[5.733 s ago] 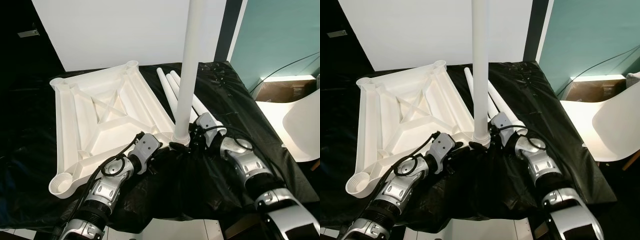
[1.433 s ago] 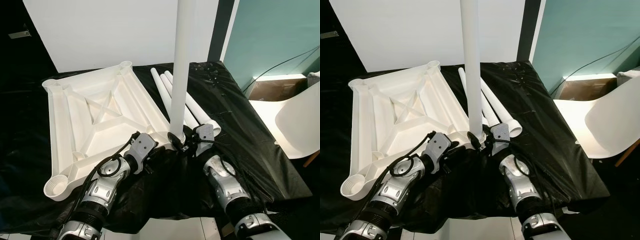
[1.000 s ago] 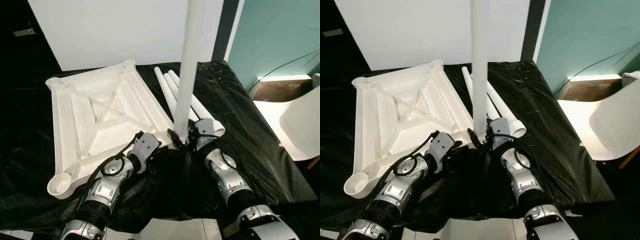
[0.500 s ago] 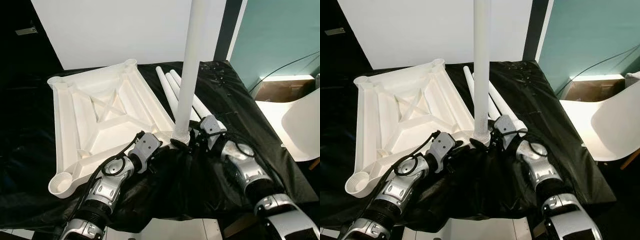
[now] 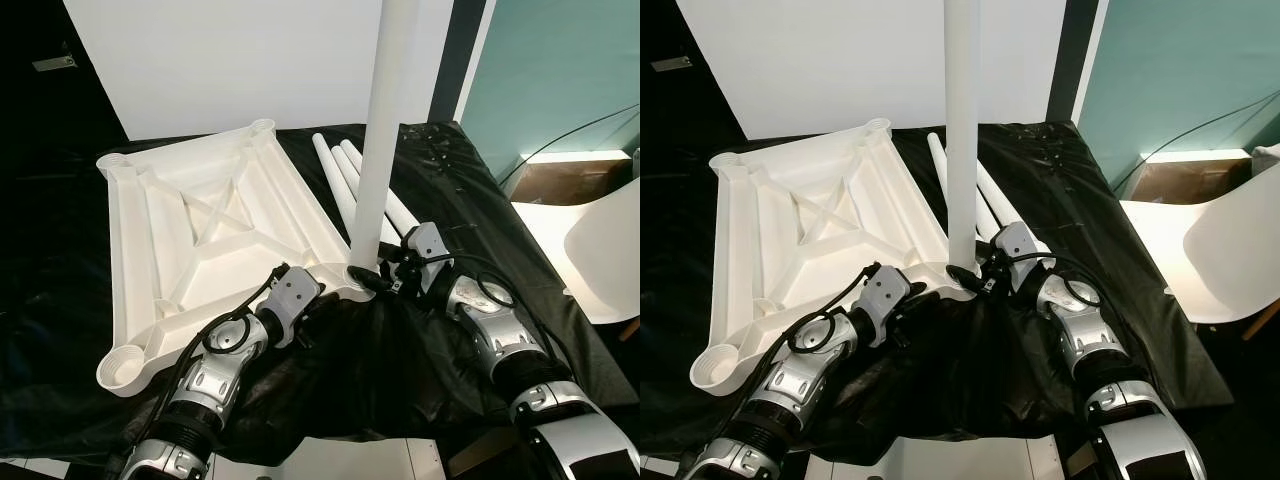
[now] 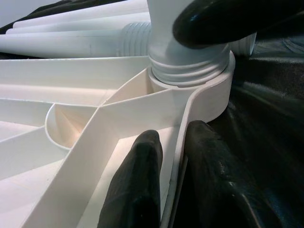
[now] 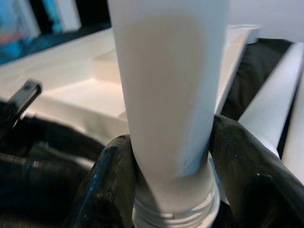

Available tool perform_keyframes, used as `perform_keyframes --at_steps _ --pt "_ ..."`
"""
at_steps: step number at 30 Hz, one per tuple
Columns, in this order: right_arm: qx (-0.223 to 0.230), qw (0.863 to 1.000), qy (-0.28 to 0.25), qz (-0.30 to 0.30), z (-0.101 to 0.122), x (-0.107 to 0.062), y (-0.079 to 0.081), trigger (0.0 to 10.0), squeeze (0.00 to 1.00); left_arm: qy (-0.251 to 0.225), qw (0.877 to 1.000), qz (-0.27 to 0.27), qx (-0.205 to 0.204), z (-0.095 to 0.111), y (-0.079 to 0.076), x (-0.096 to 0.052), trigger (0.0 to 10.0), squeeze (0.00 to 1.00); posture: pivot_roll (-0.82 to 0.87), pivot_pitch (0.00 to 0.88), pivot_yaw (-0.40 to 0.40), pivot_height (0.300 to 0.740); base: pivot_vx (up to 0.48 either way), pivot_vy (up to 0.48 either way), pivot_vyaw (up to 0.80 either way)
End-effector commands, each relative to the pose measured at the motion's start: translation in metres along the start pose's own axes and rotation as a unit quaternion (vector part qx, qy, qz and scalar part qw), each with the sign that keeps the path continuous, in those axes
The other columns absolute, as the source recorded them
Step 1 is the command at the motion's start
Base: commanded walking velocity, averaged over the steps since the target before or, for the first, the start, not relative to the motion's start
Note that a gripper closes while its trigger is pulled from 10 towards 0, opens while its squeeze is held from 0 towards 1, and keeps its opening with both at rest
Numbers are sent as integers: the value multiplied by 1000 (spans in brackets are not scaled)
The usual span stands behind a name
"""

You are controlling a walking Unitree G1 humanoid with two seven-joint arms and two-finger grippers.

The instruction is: Building children table

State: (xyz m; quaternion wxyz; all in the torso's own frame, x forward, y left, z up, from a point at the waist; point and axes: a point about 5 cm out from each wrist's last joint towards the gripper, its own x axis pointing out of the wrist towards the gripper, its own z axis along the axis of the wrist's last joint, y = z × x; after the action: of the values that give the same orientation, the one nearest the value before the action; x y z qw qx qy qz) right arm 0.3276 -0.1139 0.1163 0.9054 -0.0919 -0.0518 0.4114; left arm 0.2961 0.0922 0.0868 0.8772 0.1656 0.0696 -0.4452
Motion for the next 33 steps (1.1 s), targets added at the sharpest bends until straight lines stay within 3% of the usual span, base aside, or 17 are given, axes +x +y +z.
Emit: perform_keyframes --at_steps 1,3,5,7,9,12,13,15,16,18,19,24,25,30,33 --pt "34 999 20 -16 -16 1 15 0 0 58 997 -37 -32 -28 -17 -2 10000 0 25 0 -3 740 0 0 0" --pt "54 995 -1 -84 -20 1 27 0 0 56 997 -37 -33 -28 -17 -2 10000 0 22 0 -1 740 0 0 0" --pt "56 993 -11 -106 -20 1 30 0 0 57 997 -36 -34 -28 -17 -2 10000 0 22 0 -1 740 0 0 0" --pt "97 984 -24 -148 -20 6 37 0 0 54 997 -38 -35 -27 -18 -1 10000 0 24 0 -1 740 0 0 0" --pt "116 980 -28 -158 -19 11 41 0 0 54 997 -39 -34 -27 -19 -1 10000 0 25 0 0 740 0 0 0" --pt "109 979 -27 -168 -17 13 38 0 0 54 997 -39 -33 -27 -18 0 10000 0 24 0 2 740 0 0 0" --pt "93 980 -25 -174 -16 14 34 5451 0 54 997 -39 -32 -26 -18 0 10000 0 24 0 3 740 0 0 0" --pt "82 980 -24 -178 -14 15 31 5451 0 54 997 -39 -32 -26 -17 0 10000 0 24 0 3 740 0 0 0" --pt "65 983 -17 -173 -13 16 28 10000 0 54 997 -38 -31 -26 -16 0 10000 0 24 0 1 740 0 0 0" --pt "50 985 -8 -165 -13 16 25 10000 0 54 997 -37 -31 -25 -15 0 10000 0 24 0 1 740 0 0 0" --pt "49 988 -13 -149 -10 15 23 10000 1000 54 997 -36 -31 -26 -15 0 10000 0 23 0 0 740 0 0 0" --pt "24 994 -21 -101 0 14 15 10000 1000 53 997 -38 -33 -26 -17 0 10000 0 18 0 1 740 0 0 0" --pt "21 996 -19 -89 2 13 13 10000 0 53 997 -38 -34 -26 -18 0 10000 0 16 0 3 740 0 0 0" --pt "9 998 -15 -63 5 12 7 10000 0 53 997 -39 -34 -26 -18 0 10000 0 13 0 5 740 0 0 0" --pt "-26 1000 4 5 13 9 -5 10000 0 53 997 -41 -34 -26 -18 0 10000 0 8 0 8 740 0 0 0"
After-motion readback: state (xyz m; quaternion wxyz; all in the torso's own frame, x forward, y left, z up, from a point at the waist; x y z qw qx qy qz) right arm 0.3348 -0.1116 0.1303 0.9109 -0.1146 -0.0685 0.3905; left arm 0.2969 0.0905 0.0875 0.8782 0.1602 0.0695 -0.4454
